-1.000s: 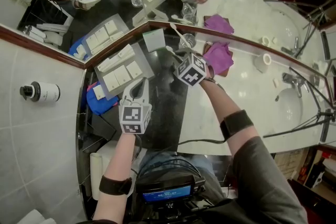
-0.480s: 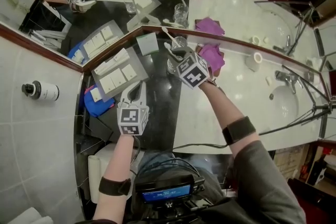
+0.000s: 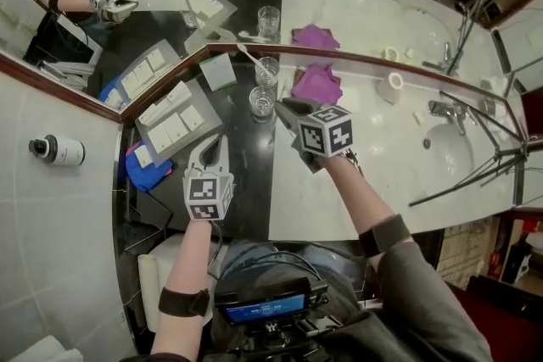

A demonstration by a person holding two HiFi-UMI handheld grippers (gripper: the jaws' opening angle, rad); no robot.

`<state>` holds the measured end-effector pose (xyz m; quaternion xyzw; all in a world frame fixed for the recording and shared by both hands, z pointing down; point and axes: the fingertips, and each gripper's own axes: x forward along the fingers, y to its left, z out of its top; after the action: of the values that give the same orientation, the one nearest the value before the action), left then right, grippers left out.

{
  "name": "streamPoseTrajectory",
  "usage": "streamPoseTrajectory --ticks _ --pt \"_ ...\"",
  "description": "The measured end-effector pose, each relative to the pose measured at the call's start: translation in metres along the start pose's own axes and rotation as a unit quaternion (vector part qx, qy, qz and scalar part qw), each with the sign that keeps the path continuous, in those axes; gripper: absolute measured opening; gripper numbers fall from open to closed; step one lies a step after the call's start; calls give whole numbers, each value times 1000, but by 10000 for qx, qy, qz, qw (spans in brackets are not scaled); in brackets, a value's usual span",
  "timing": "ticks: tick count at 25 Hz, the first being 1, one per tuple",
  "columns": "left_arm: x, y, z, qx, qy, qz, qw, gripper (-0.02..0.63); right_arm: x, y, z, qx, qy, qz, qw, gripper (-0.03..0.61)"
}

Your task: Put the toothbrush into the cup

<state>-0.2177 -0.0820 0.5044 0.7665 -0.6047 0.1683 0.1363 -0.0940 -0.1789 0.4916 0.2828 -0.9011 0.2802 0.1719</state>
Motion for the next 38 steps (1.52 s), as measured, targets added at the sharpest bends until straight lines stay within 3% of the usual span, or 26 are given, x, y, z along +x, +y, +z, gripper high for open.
streamPoseTrajectory --ticks 4,9,12,17,31,38 --pt "-1 -10 -5 39 107 -49 9999 0 -21 -13 -38 1023 -210 -49 9945 58" --pt "0 -19 -11 86 185 -139 9997 0 -35 -30 -88 2198 -370 -169 9747 58" --pt "1 -25 -13 123 218 -200 9995 0 -39 -39 -114 2896 -528 -284 9553 58" --pt "4 -32 -17 165 291 -284 9990 0 -43 -58 -154 3975 -808 -531 9125 58" --pt "-1 -32 -35 169 525 -347 9979 0 -30 -85 -218 5234 -965 -989 8408 61" --pt "-2 -34 -39 172 555 -387 9976 0 -26 -89 -231 5429 -884 -1191 8266 64"
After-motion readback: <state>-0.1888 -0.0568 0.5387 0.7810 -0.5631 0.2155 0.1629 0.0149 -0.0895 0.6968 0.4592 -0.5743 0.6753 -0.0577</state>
